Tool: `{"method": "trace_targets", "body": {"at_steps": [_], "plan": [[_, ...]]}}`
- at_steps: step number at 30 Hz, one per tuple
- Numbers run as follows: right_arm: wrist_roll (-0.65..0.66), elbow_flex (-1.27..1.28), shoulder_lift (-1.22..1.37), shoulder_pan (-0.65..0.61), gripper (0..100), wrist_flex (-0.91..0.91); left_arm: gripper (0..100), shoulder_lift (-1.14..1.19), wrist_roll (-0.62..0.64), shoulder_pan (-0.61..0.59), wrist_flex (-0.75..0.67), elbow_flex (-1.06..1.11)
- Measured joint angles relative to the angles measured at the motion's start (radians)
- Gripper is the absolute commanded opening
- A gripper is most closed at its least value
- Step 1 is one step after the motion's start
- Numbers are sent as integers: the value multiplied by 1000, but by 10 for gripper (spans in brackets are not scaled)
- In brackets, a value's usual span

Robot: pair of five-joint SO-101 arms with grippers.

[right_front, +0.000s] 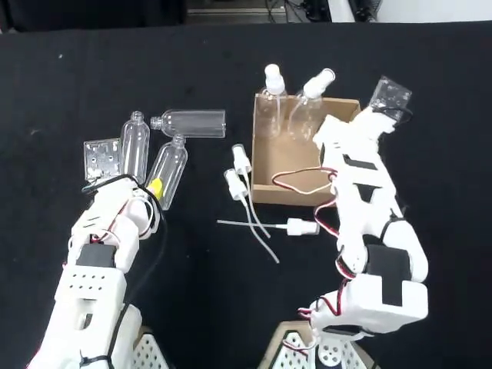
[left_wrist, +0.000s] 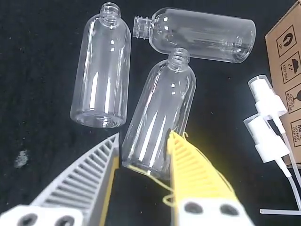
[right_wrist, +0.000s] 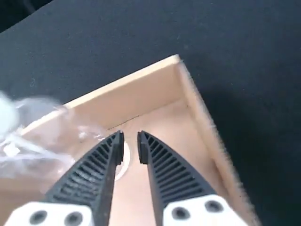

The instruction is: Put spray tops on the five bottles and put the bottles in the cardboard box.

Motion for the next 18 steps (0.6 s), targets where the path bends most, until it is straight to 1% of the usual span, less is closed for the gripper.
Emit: {"method": "trace_targets", "body": {"at_steps": [8, 18], "plan": [[0, 0, 0, -11, 15, 0, 159, 0, 0, 0, 0, 0], [0, 18, 0, -72, 15, -3, 159, 0, 0, 0, 0, 0]]}}
